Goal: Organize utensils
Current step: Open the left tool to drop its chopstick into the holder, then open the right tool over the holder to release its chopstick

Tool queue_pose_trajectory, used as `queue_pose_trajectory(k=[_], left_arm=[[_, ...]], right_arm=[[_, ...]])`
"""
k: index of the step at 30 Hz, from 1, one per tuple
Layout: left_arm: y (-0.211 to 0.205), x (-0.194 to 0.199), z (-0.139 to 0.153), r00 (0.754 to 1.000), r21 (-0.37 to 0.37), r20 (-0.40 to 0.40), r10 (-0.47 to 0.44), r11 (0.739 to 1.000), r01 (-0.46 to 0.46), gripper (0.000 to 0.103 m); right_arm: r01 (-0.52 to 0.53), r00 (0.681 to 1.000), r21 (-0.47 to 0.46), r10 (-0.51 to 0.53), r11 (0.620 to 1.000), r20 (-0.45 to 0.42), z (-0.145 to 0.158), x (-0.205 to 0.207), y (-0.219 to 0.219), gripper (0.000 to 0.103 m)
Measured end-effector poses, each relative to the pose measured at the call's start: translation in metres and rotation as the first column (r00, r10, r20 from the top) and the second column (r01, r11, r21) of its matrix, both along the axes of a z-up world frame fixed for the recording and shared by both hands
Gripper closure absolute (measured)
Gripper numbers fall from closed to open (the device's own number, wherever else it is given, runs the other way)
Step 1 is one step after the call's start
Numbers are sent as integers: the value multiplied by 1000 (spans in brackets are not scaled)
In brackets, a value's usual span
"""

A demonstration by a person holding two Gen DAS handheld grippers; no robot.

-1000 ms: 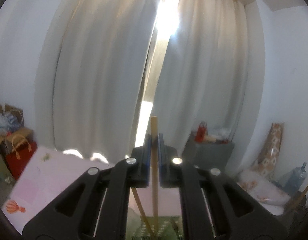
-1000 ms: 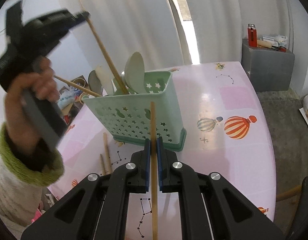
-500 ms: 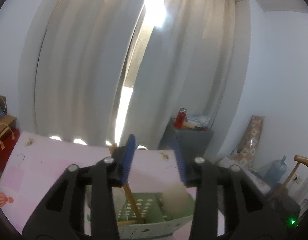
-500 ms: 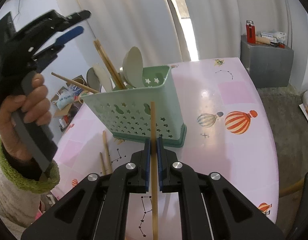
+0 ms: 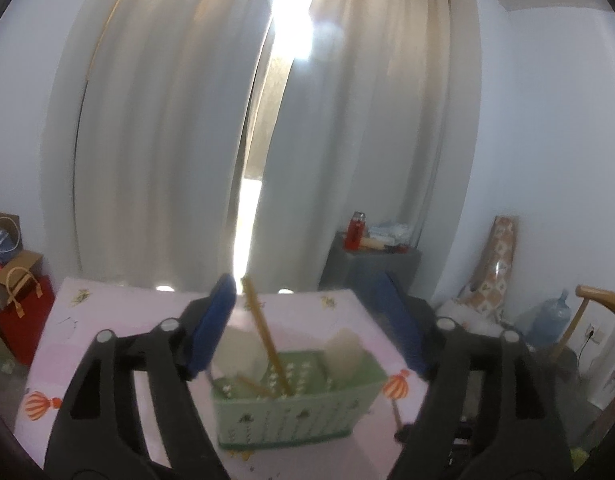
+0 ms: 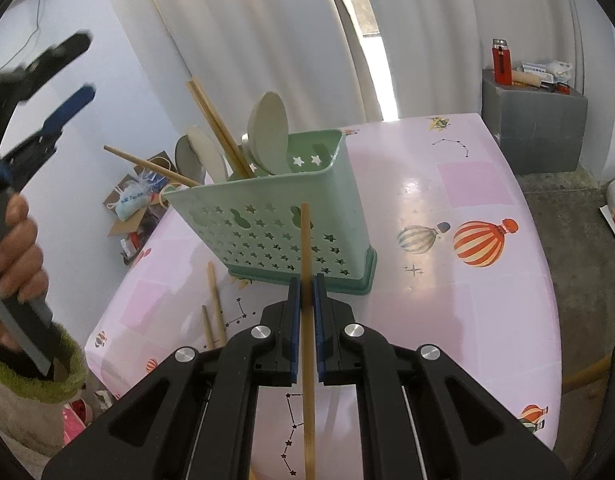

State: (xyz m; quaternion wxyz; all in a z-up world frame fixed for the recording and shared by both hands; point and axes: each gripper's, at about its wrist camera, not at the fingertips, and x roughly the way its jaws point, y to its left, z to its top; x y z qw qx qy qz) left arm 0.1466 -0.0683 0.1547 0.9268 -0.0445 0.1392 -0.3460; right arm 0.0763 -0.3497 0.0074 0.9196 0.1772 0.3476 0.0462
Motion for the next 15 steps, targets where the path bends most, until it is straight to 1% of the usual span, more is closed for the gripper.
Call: queue_pose_trajectory(k=[5, 8, 12, 15], left_arm=[[21, -9, -10, 999, 47, -25, 29, 999, -28, 28], [30, -9, -14, 998, 64, -31, 56, 997, -54, 26], [49, -12, -22, 993, 78, -45, 108, 991, -105, 25], [60, -10, -31, 985, 91, -74, 157, 985, -150, 25]], right_arm=[[0, 1000, -5, 0, 1000, 8, 2, 1, 1, 96], [-6, 1000, -3, 6, 1000, 24, 8, 2, 1, 96], [-18, 996, 14, 17, 1000, 84, 30, 4, -8, 96], [-43, 987, 51, 34, 998, 156, 57, 12, -17, 96]])
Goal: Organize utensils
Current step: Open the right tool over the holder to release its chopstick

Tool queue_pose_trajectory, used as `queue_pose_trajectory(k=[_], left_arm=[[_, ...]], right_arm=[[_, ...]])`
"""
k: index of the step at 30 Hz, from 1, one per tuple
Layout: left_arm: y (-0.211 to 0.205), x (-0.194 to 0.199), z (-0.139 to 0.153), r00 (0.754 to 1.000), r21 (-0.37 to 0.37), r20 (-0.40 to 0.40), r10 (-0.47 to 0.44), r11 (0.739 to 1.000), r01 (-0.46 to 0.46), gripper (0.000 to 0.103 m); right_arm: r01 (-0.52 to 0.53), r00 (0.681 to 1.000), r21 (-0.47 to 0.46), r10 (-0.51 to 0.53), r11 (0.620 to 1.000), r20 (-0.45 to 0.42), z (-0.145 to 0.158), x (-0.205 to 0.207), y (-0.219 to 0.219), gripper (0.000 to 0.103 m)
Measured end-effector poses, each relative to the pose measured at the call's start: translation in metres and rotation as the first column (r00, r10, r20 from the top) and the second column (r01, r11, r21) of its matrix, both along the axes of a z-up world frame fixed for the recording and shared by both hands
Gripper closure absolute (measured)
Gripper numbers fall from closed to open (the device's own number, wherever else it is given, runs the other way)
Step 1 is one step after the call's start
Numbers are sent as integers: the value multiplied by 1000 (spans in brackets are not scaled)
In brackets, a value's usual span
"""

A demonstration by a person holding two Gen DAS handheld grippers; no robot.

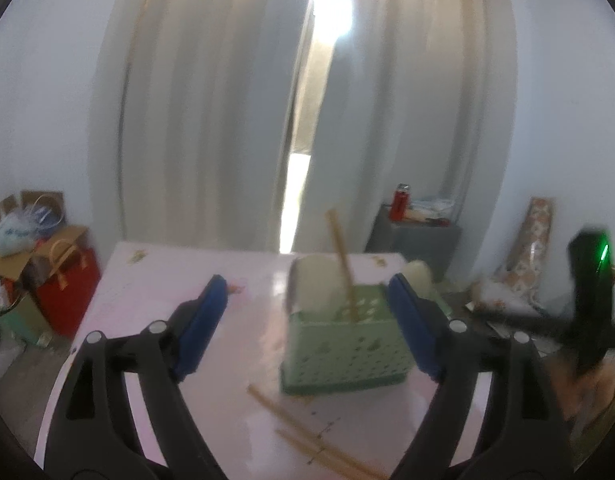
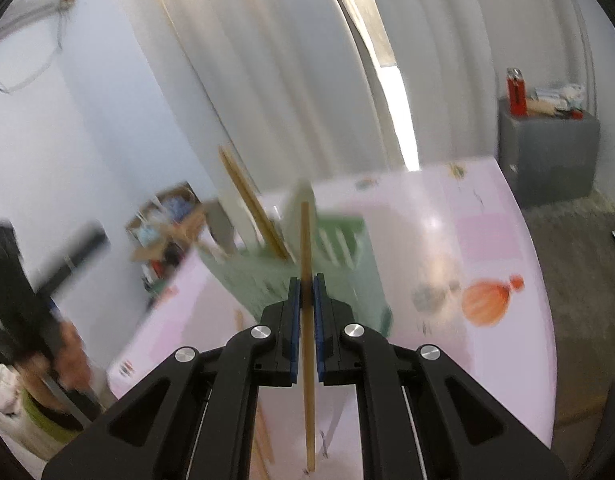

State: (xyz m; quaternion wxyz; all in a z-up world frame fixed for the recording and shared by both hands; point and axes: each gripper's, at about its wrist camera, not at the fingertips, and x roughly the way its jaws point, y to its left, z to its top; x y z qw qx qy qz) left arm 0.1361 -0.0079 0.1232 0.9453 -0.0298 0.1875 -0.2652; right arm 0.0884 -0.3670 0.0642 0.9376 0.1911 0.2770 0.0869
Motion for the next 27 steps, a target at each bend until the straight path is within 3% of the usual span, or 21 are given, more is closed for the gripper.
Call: queue_pose_trajectory(k=[8, 14, 23, 27], left_arm=[[21, -7, -20, 997, 44, -24, 68, 997, -67, 20], [37, -6, -31, 995, 68, -51, 85, 994, -82, 19], [49, -8, -34, 992, 74, -54, 113, 991, -109, 18], [49, -7, -37, 991, 74, -65, 114, 991, -109, 18]], right_arm=[[-78, 968, 12, 73, 997, 242, 84, 37, 2, 96], [-60, 942, -40, 70, 997, 330, 111, 73, 12, 96], [-1, 957, -98, 30, 995, 288, 85, 121, 21, 96], [-32, 985, -165, 59, 986, 163, 60, 143, 24, 96]])
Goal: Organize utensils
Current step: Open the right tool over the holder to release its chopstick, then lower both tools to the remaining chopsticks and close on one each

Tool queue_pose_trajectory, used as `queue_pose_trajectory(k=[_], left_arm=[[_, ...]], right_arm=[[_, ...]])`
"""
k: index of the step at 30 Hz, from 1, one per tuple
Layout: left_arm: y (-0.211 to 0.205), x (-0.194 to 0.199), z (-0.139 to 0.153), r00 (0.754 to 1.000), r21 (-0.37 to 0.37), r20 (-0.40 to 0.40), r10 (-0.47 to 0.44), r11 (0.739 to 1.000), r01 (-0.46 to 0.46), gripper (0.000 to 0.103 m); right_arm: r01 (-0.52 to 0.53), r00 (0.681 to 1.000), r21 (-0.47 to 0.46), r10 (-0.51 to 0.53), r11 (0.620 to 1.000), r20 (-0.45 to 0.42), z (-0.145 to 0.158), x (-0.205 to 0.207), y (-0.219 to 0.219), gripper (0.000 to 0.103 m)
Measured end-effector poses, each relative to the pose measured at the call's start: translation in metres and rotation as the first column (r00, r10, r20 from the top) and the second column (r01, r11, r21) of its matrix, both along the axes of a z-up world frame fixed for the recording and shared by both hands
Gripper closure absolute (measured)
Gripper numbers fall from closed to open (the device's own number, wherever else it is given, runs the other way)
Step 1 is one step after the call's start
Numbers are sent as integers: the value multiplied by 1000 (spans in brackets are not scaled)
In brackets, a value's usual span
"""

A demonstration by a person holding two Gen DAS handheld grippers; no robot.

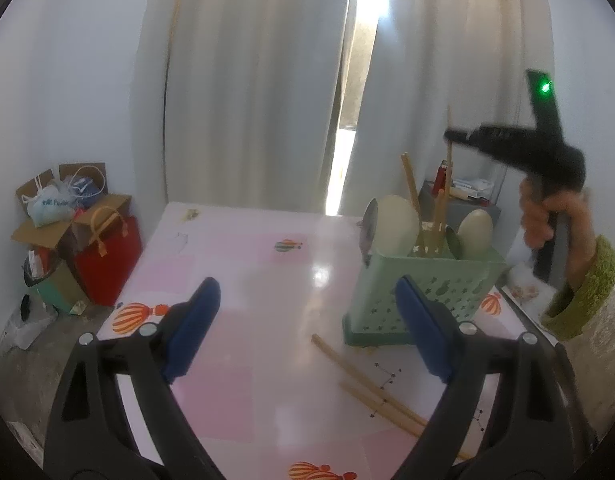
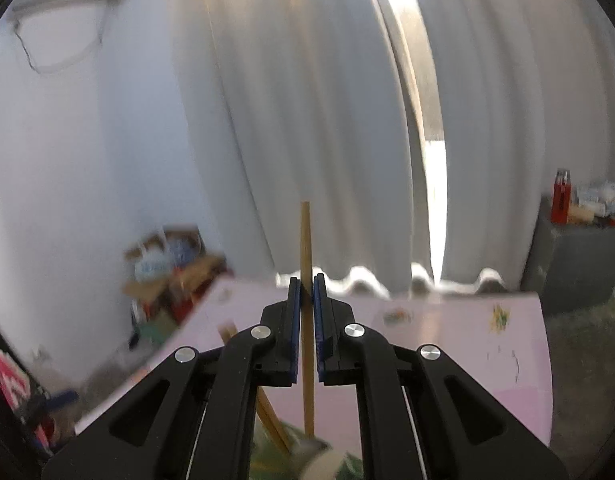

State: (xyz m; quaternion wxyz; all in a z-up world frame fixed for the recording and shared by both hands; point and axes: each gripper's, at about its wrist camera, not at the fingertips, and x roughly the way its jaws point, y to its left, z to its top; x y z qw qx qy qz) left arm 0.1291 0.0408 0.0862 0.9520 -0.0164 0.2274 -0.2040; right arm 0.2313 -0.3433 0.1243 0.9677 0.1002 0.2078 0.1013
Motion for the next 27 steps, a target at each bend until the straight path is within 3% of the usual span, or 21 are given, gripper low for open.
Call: queue_pose_trajectory(k=[3, 4, 5, 7, 11, 19, 23, 27], left_arm=[[-3, 2, -3, 1000, 5, -15, -2, 1000, 2, 18], [-4, 3, -4, 1000, 6, -18, -3, 1000, 3, 18], [-5, 3, -4, 1000, 7, -22, -4, 1000, 4, 18], [-8, 4, -5, 1000, 14, -30, -7, 1000, 7, 18], [-13, 6, -9, 999, 33, -41, -9, 999, 10, 17], [-21, 6, -18, 997, 63, -79, -11, 998, 16, 17], [-26, 7, -28, 993, 102, -119, 2, 995, 10, 17], [-33, 9, -45, 983, 134, -183, 8, 991, 17, 17]], right_arm=[[13, 998, -21, -15, 1000, -68, -13, 2, -3, 92], [19, 997, -14, -20, 1000, -74, -15, 1, -6, 83], [25, 997, -7, -26, 1000, -74, -16, -1, -8, 74], [47, 997, 3, -47, 999, -57, -14, -11, -15, 67], [72, 997, 23, -71, 997, -21, -6, -30, -30, 61], [55, 998, 99, -59, 994, 39, 4, -66, -45, 60], [-90, 995, 95, 85, 991, 56, -6, -105, -28, 60], [-191, 981, 79, 194, 978, -28, -38, -129, -5, 60]])
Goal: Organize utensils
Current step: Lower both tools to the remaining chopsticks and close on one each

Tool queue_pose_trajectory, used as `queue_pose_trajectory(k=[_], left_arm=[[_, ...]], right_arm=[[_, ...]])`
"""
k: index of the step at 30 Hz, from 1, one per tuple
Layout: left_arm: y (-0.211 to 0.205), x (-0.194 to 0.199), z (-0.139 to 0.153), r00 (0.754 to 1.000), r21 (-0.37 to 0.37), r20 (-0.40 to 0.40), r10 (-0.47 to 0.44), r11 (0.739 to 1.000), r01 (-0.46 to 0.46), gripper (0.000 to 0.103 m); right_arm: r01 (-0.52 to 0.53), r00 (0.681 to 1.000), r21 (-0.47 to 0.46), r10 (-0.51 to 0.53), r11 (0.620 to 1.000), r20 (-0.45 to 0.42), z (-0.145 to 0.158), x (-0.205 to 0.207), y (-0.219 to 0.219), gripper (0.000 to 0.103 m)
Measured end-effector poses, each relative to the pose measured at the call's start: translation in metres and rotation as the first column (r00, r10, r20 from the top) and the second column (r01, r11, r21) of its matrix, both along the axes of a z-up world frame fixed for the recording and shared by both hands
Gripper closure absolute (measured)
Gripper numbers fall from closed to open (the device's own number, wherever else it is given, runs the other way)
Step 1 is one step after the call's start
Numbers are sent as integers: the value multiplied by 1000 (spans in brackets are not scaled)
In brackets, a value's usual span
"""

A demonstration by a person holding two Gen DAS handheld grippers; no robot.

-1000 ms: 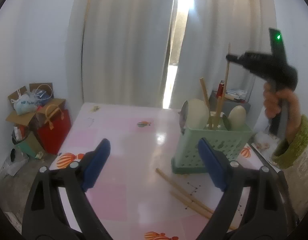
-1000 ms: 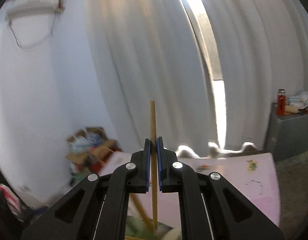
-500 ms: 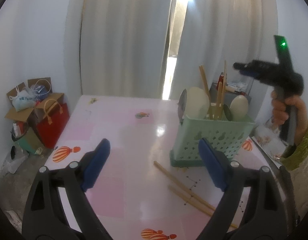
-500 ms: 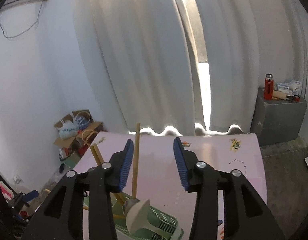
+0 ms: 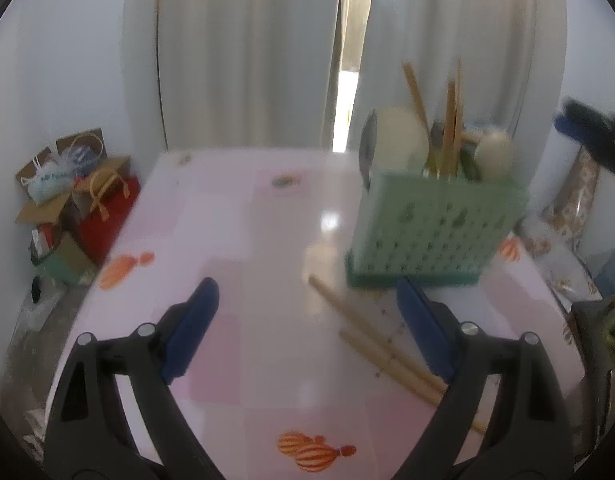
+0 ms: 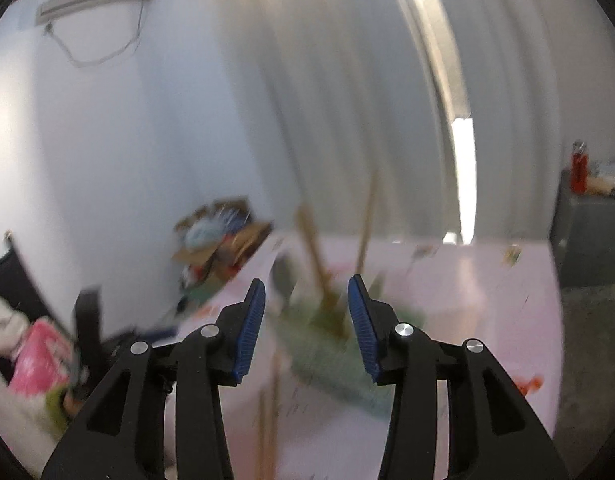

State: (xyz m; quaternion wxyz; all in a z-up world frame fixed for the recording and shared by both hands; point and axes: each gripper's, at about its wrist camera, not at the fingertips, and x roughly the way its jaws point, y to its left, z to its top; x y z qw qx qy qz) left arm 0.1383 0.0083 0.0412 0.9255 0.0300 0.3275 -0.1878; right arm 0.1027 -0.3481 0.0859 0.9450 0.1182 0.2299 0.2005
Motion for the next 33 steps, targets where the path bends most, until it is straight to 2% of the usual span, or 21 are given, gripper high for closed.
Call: queue_pose_trajectory(k=[2, 4, 9, 10, 13, 16, 19, 27, 31, 33], left_arm=[[-7, 1, -13, 999, 20, -48, -2, 1000, 3, 17], [-14, 3, -27, 995, 28, -97, -5, 1000, 7, 22], [-37, 6, -65, 975, 75, -223, -23, 996, 40, 51], [-42, 6, -72, 970, 91, -240, -24, 995, 47, 52], [-53, 3, -84, 961, 92, -273, -44, 993, 72, 58], [-57, 0, -87, 959, 83, -278, -52, 993, 79, 59], [-61, -3, -89, 964, 110, -261, -44, 991, 74, 63], [-57, 0, -90, 971, 120, -239, -19, 992, 49, 83], [-48, 5, -89, 972, 118, -235, -11, 992, 40, 91], [-43, 9, -88, 972, 122, -233, 2, 992, 27, 95]], right_arm=[[-23, 998, -12, 22, 1000, -66, -23, -6, 11, 60], [-26, 989, -31, 21, 999, -147, -53, -11, 19, 60], [25, 949, 53, -7, 998, -315, -107, -15, 18, 60], [38, 943, 67, -14, 997, -331, -114, -16, 17, 60], [58, 936, 90, -23, 994, -351, -121, -19, 16, 60], [66, 933, 98, -27, 993, -359, -126, -18, 13, 60], [66, 931, 99, -25, 993, -365, -130, -24, 15, 60], [43, 927, 61, -17, 997, -374, -131, -18, 32, 61], [8, 923, 20, 0, 1000, -386, -134, -12, 47, 67], [-45, 909, -7, 38, 999, -414, -141, -4, 62, 71]])
